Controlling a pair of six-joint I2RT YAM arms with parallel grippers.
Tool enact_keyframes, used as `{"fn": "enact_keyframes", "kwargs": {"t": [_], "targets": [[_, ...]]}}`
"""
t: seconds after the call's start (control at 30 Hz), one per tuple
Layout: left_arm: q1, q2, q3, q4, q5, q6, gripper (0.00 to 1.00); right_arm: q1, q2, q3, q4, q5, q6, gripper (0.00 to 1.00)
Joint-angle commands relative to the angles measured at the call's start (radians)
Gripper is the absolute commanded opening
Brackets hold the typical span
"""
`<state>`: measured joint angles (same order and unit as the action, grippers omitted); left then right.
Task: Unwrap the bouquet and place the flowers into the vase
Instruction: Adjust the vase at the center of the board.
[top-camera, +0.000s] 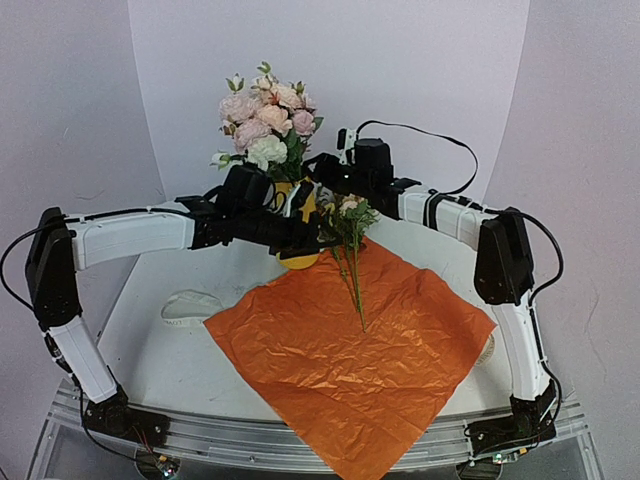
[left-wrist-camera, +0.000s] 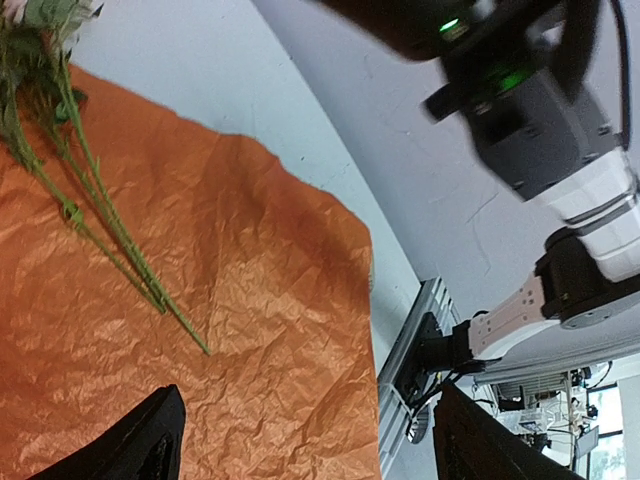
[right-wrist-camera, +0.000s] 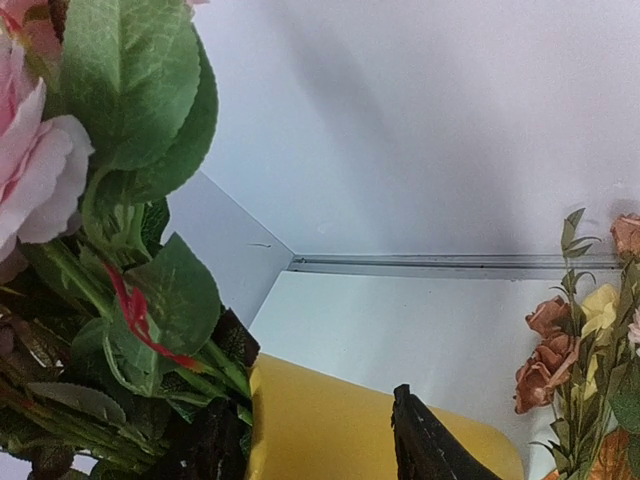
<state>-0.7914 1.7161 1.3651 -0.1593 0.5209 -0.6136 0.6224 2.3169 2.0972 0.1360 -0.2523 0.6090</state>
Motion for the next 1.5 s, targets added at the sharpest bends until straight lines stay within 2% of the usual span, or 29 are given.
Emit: {"fn": "enact_keyframes", "kwargs": {"t": [0.0,0.4,0.6,0.87,1.0,1.17,1.47], "targets": [[-0.002,0.01,0.143,-0.054,0.036,0.026,0.87,-0.006,0.038,0.033,-0.056,0.01,-0.023,0.53],[0.015,-0.013,0.354,-0.095,0.012,0.028,0.87,-0.005,0.047,0.053,-0.056,-0.009,-0.023,0.53],[0.044,0.05,0.507,-0.097,0.016,0.012,0.87,-0.003,0.045,0.055,-0.056,-0.013,-0.025,0.53],[0.049,0.1,0.616,-0.096,0.014,-0.026,0.87,-0.003,0.049,0.055,-0.056,-0.017,-0.028,0.53],[0.059,0.115,0.638,-0.095,0.016,-0.041,0.86,-0.003,0.029,0.034,-0.051,-0.022,-0.045,0.57],[0.061,0.111,0.625,-0.094,0.01,-0.05,0.86,-0.003,-0.063,-0.074,-0.004,0.006,-0.09,0.6],[0.061,0.103,0.616,-0.091,0.009,-0.053,0.86,-0.003,-0.155,-0.14,0.055,0.036,-0.159,0.74]]}}
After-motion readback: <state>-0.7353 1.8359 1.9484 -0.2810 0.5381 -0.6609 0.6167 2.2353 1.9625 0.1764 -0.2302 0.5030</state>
